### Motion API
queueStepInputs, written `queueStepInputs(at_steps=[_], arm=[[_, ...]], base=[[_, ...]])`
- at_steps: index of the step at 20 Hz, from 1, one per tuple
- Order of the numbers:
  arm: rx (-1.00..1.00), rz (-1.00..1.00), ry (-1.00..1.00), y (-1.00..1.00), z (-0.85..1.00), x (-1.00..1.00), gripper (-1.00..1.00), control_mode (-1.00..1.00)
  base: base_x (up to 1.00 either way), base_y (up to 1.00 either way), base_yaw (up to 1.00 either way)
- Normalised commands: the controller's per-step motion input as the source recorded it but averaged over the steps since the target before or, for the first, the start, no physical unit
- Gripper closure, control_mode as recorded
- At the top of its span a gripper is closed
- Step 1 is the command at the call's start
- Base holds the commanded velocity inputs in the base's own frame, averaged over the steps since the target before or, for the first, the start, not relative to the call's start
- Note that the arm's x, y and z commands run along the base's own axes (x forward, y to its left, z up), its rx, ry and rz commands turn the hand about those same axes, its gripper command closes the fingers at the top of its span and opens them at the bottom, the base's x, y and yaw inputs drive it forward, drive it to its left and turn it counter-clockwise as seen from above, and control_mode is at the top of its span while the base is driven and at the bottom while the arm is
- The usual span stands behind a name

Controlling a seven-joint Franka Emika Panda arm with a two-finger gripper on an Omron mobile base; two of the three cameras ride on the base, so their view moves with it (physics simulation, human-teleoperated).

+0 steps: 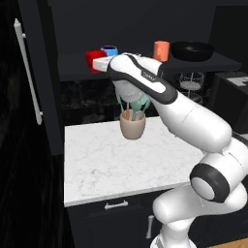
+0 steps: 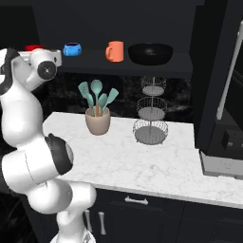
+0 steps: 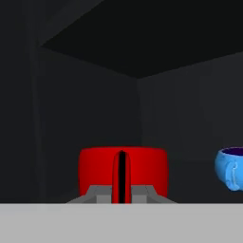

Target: Gather all objects into one cabinet and sort the glasses and bowls to opposite sides.

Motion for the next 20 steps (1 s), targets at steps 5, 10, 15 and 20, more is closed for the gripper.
queueStepInputs(at_steps=[5,10,15,20], arm=[[0.0,0.06,0.0,0.09,-0.27,0.26,1.0,-1.0],[0.0,0.04,0.0,0.07,-0.06,0.36,1.0,-1.0],[0.0,0.03,0.0,0.02,0.0,0.39,1.0,-1.0],[0.0,0.02,0.0,0.08,0.0,0.25,1.0,-1.0]], base=[[0.0,0.0,0.0],[0.0,0.0,0.0],[0.0,0.0,0.0],[0.0,0.0,0.0]])
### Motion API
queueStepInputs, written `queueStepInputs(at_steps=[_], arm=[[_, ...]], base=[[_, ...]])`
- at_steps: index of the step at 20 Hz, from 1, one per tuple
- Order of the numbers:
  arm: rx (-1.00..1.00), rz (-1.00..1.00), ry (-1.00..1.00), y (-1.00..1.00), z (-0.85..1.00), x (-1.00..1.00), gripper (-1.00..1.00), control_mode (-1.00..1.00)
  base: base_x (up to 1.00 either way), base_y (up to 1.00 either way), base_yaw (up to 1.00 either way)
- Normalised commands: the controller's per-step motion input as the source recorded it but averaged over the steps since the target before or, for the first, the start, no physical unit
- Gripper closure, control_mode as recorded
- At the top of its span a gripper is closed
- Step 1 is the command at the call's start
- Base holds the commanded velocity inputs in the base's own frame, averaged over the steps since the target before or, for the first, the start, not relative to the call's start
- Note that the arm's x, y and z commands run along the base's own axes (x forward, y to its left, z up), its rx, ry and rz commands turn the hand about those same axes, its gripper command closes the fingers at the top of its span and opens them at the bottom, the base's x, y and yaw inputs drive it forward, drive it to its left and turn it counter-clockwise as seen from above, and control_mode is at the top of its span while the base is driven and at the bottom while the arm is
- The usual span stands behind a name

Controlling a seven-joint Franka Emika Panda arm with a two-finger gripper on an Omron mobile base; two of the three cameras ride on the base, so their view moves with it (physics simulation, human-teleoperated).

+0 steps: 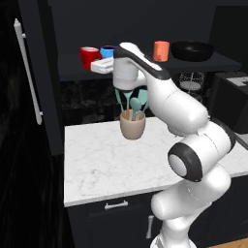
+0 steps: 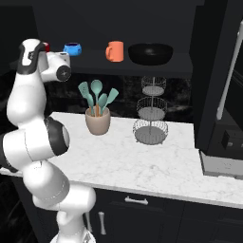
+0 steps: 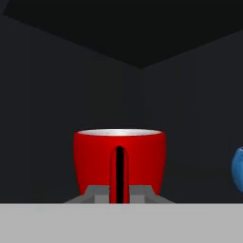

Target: Gather all objects into one cabinet and sort the glasses and bowls to opposite sides.

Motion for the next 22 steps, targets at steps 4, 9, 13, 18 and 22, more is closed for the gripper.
queueStepInputs(at_steps=[4,9,13,18,22], arm=[[-0.03,0.0,0.0,0.18,0.0,0.16,1.0,-1.0],[-0.05,0.0,0.0,0.24,0.0,0.16,1.0,-1.0],[-0.05,0.0,0.0,0.11,0.0,0.08,-1.0,-1.0],[-0.03,0.0,0.0,0.0,0.0,0.01,-1.0,-1.0],[-0.01,0.0,0.0,0.0,0.02,-0.01,-1.0,-1.0]], base=[[0.0,0.0,0.0],[0.0,0.0,0.0],[0.0,0.0,0.0],[0.0,0.0,0.0],[0.0,0.0,0.0]])
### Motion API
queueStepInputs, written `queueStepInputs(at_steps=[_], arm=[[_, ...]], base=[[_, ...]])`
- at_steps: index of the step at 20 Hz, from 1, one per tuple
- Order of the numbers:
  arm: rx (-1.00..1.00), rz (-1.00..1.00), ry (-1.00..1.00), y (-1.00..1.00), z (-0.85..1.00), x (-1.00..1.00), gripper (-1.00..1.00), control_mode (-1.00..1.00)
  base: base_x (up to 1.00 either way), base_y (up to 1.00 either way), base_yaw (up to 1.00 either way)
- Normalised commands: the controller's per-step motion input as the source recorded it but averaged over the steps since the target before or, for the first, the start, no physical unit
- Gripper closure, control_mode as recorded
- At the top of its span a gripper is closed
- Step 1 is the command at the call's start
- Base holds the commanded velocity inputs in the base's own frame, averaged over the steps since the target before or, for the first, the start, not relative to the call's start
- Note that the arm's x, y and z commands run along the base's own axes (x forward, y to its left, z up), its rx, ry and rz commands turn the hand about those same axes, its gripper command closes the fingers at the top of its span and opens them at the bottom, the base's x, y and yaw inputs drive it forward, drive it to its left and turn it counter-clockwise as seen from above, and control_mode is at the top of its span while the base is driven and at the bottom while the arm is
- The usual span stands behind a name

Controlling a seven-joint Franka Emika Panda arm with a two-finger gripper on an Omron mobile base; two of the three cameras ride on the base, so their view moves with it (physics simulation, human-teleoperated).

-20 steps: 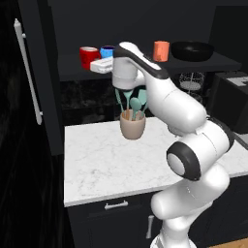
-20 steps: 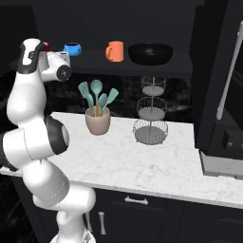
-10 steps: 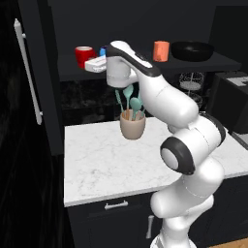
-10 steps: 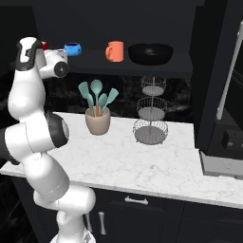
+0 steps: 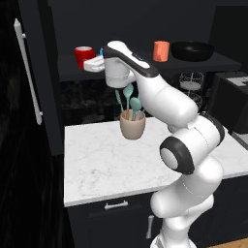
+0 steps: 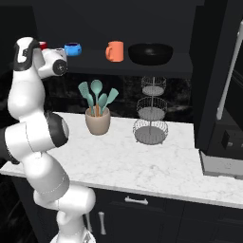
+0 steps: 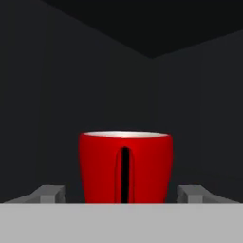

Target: Gather all objects into one cabinet and sort the glasses and bowls to opposite sides.

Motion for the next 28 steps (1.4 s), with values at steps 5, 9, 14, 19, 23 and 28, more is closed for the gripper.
queueStepInputs(at_steps=[5,9,14,19,23,28], arm=[[0.0,0.0,0.0,-0.21,0.17,-0.28,-1.0,-1.0],[0.0,-0.02,0.0,-0.48,0.31,-0.41,-1.0,-1.0],[0.0,-0.09,0.02,-0.48,0.51,-0.36,-1.0,-1.0],[-0.01,-0.13,0.08,-0.47,0.46,-0.51,-1.0,-1.0],[-0.03,-0.16,0.12,-0.34,0.32,-0.62,-1.0,-1.0],[-0.01,-0.16,0.1,-0.33,0.21,-0.74,-1.0,-1.0]], base=[[0.0,0.0,0.0],[0.0,0.0,0.0],[0.0,0.0,0.0],[0.0,0.0,0.0],[0.0,0.0,0.0],[0.0,0.0,0.0]])
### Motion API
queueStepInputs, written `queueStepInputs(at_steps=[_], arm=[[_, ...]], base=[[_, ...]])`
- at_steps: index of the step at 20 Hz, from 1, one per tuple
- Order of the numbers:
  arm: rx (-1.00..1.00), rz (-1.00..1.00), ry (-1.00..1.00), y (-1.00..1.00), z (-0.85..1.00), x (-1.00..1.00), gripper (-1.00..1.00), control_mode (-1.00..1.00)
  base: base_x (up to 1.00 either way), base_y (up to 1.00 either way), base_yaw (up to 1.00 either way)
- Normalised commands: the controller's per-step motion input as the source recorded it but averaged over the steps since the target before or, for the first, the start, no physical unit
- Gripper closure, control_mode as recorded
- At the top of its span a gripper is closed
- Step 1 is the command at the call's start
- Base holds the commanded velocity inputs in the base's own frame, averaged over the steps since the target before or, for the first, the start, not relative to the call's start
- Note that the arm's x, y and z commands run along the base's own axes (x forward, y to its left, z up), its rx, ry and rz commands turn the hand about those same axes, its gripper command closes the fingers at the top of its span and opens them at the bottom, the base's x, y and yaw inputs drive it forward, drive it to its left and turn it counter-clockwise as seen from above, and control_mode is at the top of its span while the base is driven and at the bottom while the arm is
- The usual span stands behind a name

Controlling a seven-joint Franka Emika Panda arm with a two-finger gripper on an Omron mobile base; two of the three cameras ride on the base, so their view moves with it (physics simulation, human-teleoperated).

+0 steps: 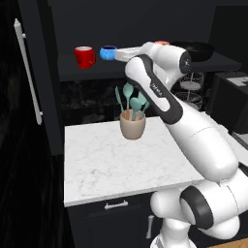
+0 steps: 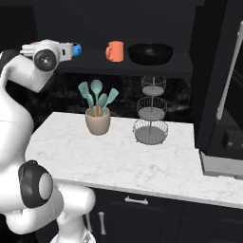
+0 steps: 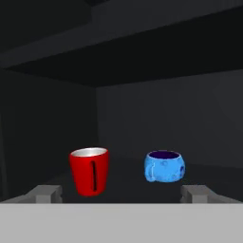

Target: Gather all objects into one cabinet and sort the glasses and bowls to opposite sides.

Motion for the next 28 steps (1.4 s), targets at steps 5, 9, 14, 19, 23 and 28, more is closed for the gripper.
queueStepInputs(at_steps=[5,9,14,19,23,28], arm=[[-0.02,-0.17,0.13,-0.37,0.29,-0.64,-1.0,-1.0],[-0.03,-0.16,0.23,-0.43,0.12,-0.61,-1.0,-1.0],[-0.09,-0.15,0.35,-0.42,-0.09,-0.26,-1.0,-1.0],[-0.09,-0.16,0.25,-0.4,-0.11,-0.15,-1.0,-1.0],[-0.08,-0.16,0.14,-0.51,-0.31,0.0,-1.0,-1.0],[-0.03,-0.13,0.01,-0.37,-0.39,0.02,-1.0,-1.0]], base=[[0.0,0.0,0.0],[0.0,0.0,0.0],[0.0,0.0,0.0],[0.0,0.0,0.0],[0.0,0.0,0.0],[0.0,0.0,0.0]])
